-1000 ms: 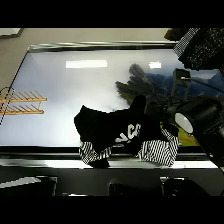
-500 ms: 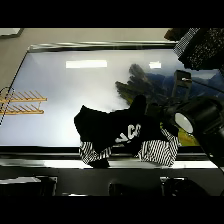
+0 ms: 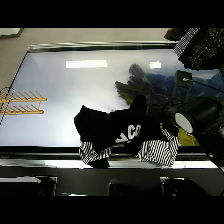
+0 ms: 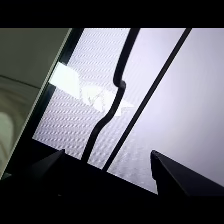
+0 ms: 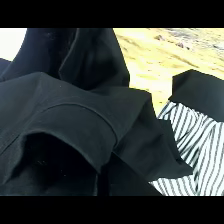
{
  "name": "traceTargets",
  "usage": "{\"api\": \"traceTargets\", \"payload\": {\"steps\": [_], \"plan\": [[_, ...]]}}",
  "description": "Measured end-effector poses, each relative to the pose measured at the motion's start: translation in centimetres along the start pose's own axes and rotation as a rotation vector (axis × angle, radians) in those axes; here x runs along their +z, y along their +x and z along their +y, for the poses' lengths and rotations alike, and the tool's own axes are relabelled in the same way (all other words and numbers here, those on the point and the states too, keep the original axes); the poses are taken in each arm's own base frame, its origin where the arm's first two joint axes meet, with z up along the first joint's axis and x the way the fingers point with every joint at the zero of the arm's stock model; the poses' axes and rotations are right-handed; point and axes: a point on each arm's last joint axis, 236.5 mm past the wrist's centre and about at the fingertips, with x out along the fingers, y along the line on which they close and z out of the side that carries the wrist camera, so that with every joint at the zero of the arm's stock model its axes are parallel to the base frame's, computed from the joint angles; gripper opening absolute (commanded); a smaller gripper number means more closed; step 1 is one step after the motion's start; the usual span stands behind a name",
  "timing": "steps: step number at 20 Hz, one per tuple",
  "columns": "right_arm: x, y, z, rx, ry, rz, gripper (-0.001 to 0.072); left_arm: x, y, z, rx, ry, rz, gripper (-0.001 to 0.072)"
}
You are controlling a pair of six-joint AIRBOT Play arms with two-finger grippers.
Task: Fold the clothes and pants, and hang the long-sleeved shirts on hangers.
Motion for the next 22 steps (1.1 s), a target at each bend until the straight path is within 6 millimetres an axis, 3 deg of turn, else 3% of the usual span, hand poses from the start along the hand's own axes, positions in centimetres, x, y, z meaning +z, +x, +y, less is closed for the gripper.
{"api": "traceTargets", "payload": {"steps": [5, 6, 9, 10, 11, 12, 18, 22], "plan": [[-0.2, 0.0, -0.5, -0.019, -0.002, 0.008, 0.0027, -1.0, 1.7, 0.1, -0.002, 0.019, 0.044, 0.0564], [-0.2, 0.0, -0.5, -0.021, -0.002, 0.008, 0.0027, -1.2, 2.1, 0.0, -0.006, 0.021, 0.052, 0.044], [-0.1, 0.0, -0.8, -0.033, -0.003, 0.004, 0.0027, -1.3, 2.7, -0.4, -0.014, 0.031, 0.066, 0.0174], [-0.1, 0.0, -0.8, -0.035, -0.004, 0.002, 0.0027, -1.4, 2.8, -0.8, -0.023, 0.033, 0.072, 0.0138], [0.0, 0.0, -0.8, -0.035, -0.004, 0.002, 0.0027, -1.3, 2.9, -0.9, -0.022, 0.047, 0.076, 0.0051], [0.0, 0.0, -0.8, -0.036, -0.004, 0.002, 0.0027, -1.3, 3.0, -1.0, -0.024, 0.056, 0.079, 0.0022], [0.1, 0.0, -1.0, -0.04, -0.005, -0.002, 0.0027, -0.7, 3.1, -2.9, -0.06, 0.048, 0.078, 0.0021], [0.0, 0.0, -1.0, -0.042, -0.007, -0.002, 0.0027, 1.5, 1.2, -4.5, -0.085, 0.066, 0.017, 0.002]]}}
